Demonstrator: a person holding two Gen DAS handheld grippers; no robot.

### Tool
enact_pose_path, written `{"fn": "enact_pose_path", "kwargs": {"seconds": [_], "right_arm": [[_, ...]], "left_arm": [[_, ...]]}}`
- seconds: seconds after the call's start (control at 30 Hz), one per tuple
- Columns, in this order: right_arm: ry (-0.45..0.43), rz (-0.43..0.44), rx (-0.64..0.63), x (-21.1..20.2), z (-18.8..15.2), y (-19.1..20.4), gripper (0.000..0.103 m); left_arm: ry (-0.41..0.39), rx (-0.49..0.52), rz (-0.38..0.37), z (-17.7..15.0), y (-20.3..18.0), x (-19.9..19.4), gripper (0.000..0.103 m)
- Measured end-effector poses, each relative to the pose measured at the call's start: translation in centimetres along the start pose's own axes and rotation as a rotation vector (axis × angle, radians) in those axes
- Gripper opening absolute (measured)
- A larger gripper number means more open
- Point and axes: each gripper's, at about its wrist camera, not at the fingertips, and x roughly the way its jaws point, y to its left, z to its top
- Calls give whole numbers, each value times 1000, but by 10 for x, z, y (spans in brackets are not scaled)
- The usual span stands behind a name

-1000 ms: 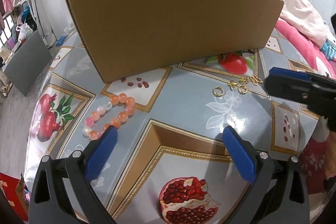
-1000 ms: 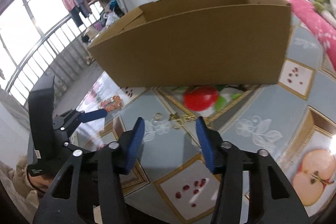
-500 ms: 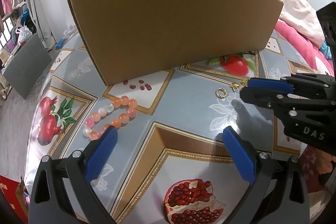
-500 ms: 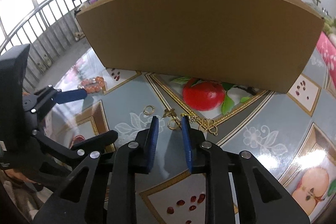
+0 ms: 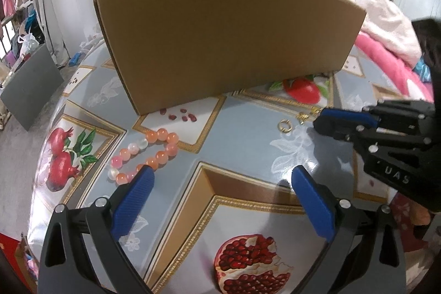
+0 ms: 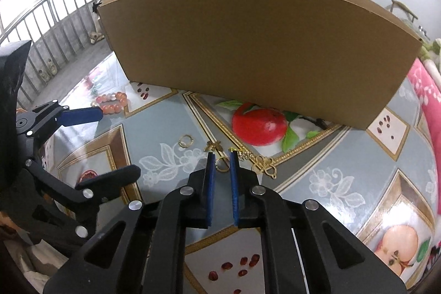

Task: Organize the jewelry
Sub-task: 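Lower the right tool onto the small gold ring and close on it, then carry the gold ring into the box with the right tool and release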

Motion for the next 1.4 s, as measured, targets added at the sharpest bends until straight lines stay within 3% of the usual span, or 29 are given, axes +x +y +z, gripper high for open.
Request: {"fn": "enact_pose_path", "kwargs": {"seconds": [0.17, 0.33, 0.5, 0.77, 1.03, 1.17, 1.4], "right_arm": [[5, 2, 19, -2, -3, 0, 8], [5, 8, 35, -5, -8, -4, 8], [-6, 27, 54, -6, -9, -9, 8], [-21, 63, 67, -18, -14, -30, 8], [-36, 81, 72, -28, -19, -40, 9], [-41, 87, 74, -34, -20, -41, 9], [-42, 91, 75, -34, -20, -42, 9]], "left_arm": [[-69, 40, -34, 7, -11, -10, 95], [-105, 91, -66, 21, -26, -10, 84], [-79, 116, -109, 29, -36, 2, 57], [-11, 161, -120, 29, -48, 19, 21], [11, 196, -81, 32, -56, 26, 17], [10, 214, -75, 32, -60, 29, 10], [10, 221, -76, 34, -62, 31, 9]]}}
